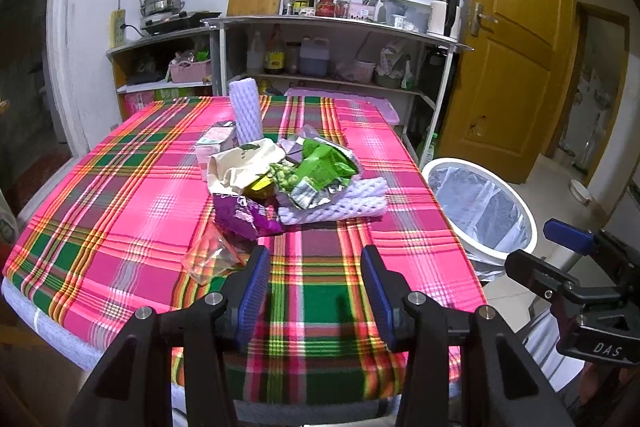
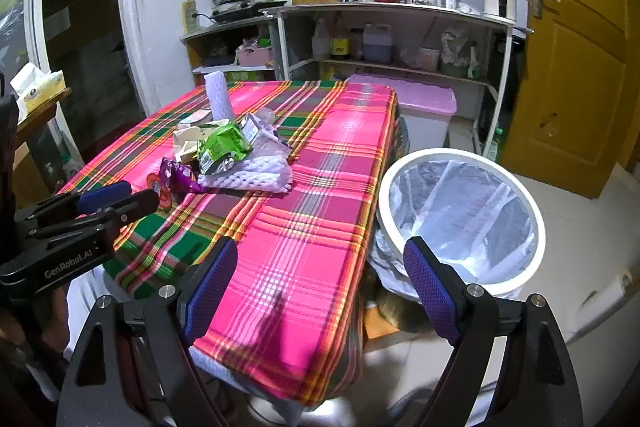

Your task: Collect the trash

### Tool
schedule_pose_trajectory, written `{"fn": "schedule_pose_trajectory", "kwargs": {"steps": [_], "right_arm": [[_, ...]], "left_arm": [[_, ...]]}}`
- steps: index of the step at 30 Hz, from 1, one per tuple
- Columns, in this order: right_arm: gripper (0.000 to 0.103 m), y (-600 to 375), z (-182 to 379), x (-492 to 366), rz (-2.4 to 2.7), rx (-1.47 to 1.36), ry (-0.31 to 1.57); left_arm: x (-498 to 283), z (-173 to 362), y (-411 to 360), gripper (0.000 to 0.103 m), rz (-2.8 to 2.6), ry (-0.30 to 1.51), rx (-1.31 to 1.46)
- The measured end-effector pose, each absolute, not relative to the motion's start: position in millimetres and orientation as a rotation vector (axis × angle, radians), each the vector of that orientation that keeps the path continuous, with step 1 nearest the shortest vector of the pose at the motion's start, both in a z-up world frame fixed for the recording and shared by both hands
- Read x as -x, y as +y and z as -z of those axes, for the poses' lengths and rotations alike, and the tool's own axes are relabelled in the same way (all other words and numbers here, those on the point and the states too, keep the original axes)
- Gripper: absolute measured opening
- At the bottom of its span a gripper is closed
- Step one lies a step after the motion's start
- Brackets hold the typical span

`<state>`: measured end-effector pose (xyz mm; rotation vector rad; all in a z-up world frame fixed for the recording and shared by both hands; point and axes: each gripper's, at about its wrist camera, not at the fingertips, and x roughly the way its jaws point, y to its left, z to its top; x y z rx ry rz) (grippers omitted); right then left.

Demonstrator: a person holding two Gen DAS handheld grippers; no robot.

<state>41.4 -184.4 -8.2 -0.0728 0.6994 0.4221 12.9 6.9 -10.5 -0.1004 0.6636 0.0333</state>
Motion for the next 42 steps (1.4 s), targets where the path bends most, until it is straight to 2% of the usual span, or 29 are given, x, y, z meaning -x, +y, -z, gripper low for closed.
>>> {"fn": "schedule_pose_trajectory", "kwargs": {"steps": [24, 29, 42], "right_arm": [[0.085, -146.0, 25.2, -86.9, -0.499, 0.116, 0.736], [0.085, -138.2, 29.3, -98.3, -0.514, 0.124, 0.747], [0.085, -111.4, 44.6, -139.1, -0.595, 0.158, 0.793]], "left_arm": [[-43.4, 28.7, 66.6, 0.047, -0.129, 0.681, 0.171], [-47.4, 37.5, 81.3, 0.055, -0.146, 0.695, 0.189], [-64.2, 57.4, 91.8, 0.056, -0.111, 0.758, 0.19]]}}
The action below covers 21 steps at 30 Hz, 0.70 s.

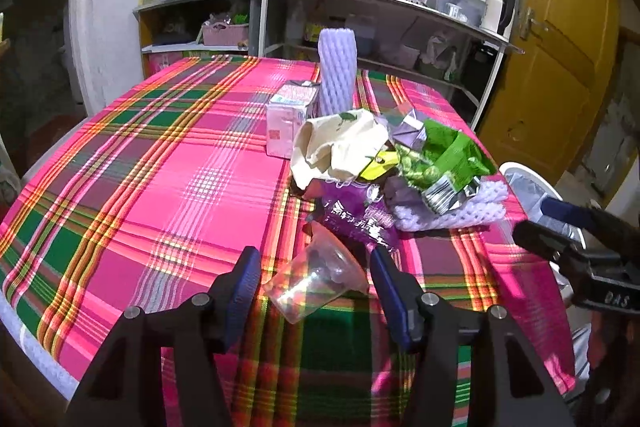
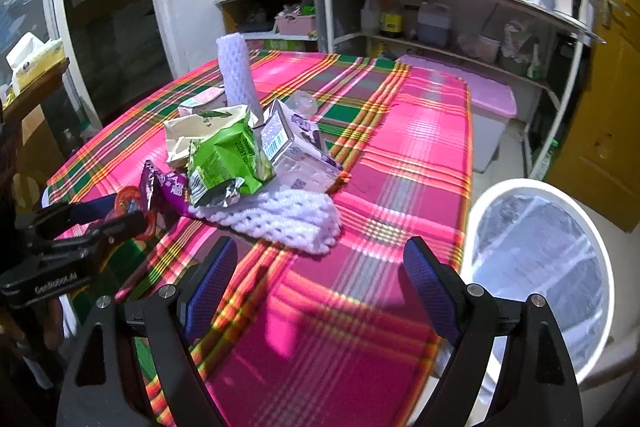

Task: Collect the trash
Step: 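Grasp the white foam mesh net with the right tool while the left tool grasps the clear plastic cup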

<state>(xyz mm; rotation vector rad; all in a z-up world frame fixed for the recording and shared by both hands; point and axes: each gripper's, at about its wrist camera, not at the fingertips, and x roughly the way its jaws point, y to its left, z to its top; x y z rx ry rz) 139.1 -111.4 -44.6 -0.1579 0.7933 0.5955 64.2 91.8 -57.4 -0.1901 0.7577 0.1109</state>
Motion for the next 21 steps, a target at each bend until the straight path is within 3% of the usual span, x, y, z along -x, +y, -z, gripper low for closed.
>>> {"fn": "schedule_pose_trajectory", "kwargs": {"steps": [13, 16, 17, 19, 21], "right_arm": [[0.085, -86.2, 54.7, -172.6, -0.753, 0.233, 0.847], [0.059, -84.7, 55.9, -172.5, -0.785, 0.218, 0.868], [0.057, -84.5, 56.3, -171.3, -0.789, 0.218, 0.874], [0.04, -84.0, 56.5, -165.4, -0.788, 0.232, 0.867], [0.032, -85.5, 55.6, -160.1, -0.787, 0.239, 0.862]], "left_arm": [[-71.0, 71.7, 92.3, 0.055, -0.102, 0.78, 0.157], [-70.1, 72.5, 93.2, 0.053, -0.104, 0.777, 0.157], [-69.8, 72.6, 93.5, 0.053, -0.105, 0.777, 0.159], [-69.3, 72.7, 94.0, 0.053, -0.107, 0.777, 0.161], [-67.7, 72.2, 93.7, 0.052, -0.107, 0.779, 0.165]]}}
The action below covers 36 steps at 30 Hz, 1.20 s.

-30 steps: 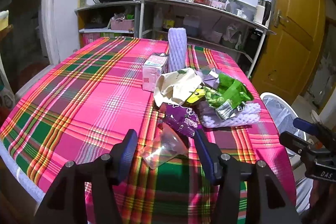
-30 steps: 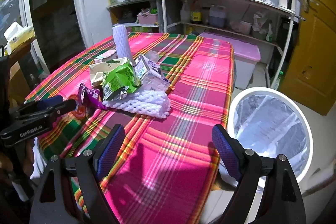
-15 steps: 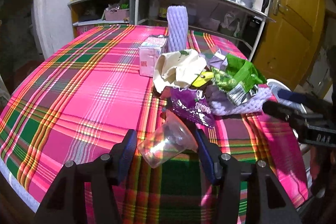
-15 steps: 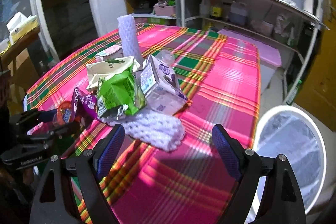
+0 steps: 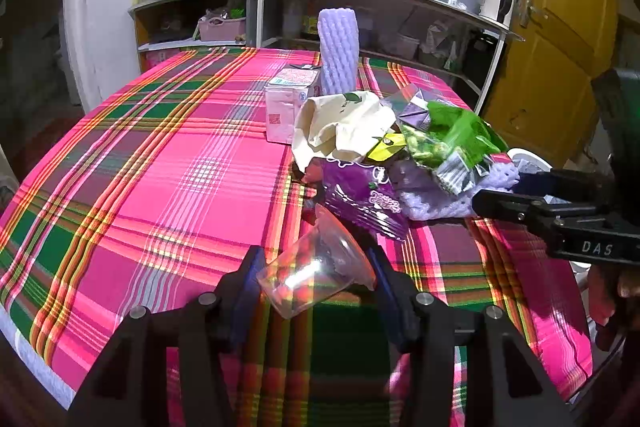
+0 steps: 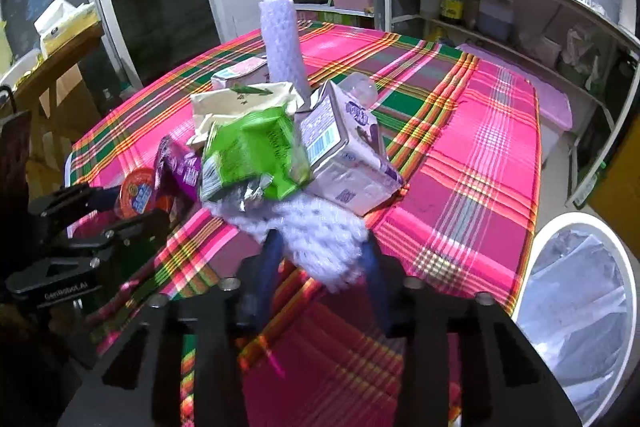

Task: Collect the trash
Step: 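Carry the mesh net with the right tool while the left tool carries the cup toward the bin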

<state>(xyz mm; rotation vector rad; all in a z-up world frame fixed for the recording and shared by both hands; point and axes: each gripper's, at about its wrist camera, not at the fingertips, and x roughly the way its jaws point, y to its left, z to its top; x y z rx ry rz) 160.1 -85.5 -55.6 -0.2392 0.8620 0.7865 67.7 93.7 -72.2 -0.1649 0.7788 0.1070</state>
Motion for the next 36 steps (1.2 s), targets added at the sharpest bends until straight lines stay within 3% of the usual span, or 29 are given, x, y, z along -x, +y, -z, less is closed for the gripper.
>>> {"fn": "schedule_pose_trajectory", "kwargs": {"steps": [7, 36], "right_arm": [[0.022, -94.6, 51.2, -139.5, -0.787, 0.22, 0.851], [0.021, -156.6, 22.4, -79.6, -0.796, 0.004, 0.83]], "left_arm": [[-58.1, 67.3, 89.4, 0.052, -0.111, 0.775, 0.172], [-12.8, 15.6, 38.0, 0.052, -0.026, 0.67, 0.132]]}}
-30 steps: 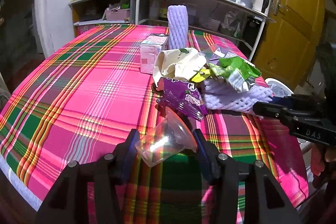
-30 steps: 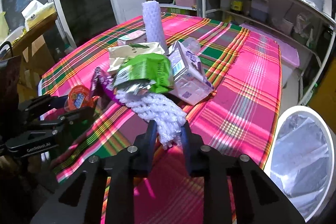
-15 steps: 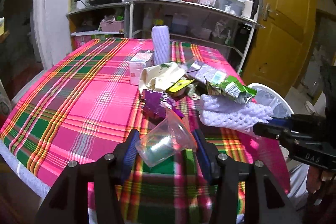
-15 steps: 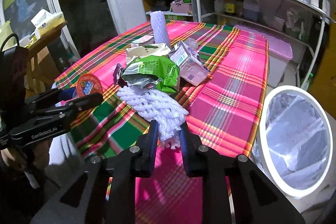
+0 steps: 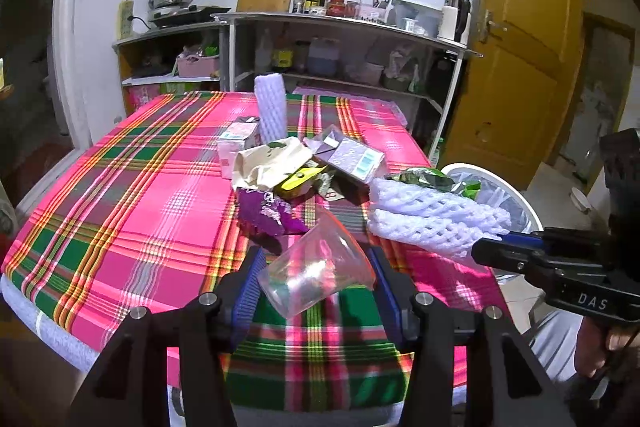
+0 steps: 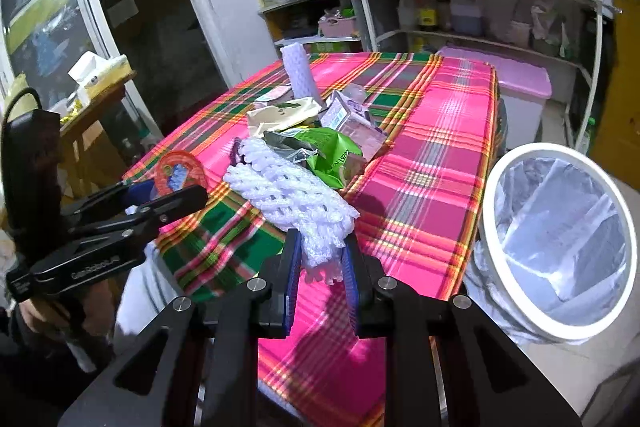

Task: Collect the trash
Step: 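Carry the mesh net with the right tool while the left tool carries the cup toward the bin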

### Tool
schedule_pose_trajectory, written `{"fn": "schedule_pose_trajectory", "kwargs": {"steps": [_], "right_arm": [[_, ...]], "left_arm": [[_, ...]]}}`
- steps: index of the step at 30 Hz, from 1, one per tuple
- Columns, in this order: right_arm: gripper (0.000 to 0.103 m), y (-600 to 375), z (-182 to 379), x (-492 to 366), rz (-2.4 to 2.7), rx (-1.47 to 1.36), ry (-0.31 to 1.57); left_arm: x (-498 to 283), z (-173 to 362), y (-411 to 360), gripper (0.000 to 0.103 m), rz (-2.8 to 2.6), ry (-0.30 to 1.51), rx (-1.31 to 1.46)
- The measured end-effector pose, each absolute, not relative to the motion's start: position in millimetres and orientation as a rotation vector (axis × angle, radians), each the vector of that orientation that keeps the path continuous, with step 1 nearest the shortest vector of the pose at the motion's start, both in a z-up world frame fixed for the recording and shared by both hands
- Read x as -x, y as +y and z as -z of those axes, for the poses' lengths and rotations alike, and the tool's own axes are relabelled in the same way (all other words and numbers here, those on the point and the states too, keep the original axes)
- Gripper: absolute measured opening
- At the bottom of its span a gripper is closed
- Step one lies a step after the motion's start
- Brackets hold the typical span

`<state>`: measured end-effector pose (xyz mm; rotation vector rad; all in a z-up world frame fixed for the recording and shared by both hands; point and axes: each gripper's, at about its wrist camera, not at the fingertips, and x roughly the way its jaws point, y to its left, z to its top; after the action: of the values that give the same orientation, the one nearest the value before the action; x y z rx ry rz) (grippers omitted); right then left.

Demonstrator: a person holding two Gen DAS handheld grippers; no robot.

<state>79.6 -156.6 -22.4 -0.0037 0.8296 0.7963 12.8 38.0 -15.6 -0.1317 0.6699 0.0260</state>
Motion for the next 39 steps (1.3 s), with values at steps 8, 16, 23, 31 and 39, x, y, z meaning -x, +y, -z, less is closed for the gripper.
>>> {"fn": "schedule_pose_trajectory", "kwargs": {"steps": [8, 16, 23, 31, 39], "right_arm": [[0.021, -142.9, 57.4, -81.2, -0.83, 0.064, 0.997], [0.021, -139.4, 58.6, -76.1, -0.865, 0.074, 1.019], [0.021, -148.6, 47.3, -70.1, -0.861, 0.038, 0.972], [0.021, -175.8, 21.3, -76.5, -0.797, -0.043, 0.896], [0.021, -204.5, 7.3, -86.1, -0.743, -0.118, 0.84]], "left_arm": [[-13.8, 11.1, 32.4, 0.052, -0.015, 0.668, 0.132], [-15.1, 11.4, 36.9, 0.052, -0.028, 0.669, 0.144], [-14.5, 10.8, 38.5, 0.052, -0.034, 0.665, 0.151], [-20.0, 5.3, 36.4, 0.052, -0.02, 0.656, 0.148], [-33.2, -5.6, 18.0, 0.052, 0.03, 0.632, 0.123]]}}
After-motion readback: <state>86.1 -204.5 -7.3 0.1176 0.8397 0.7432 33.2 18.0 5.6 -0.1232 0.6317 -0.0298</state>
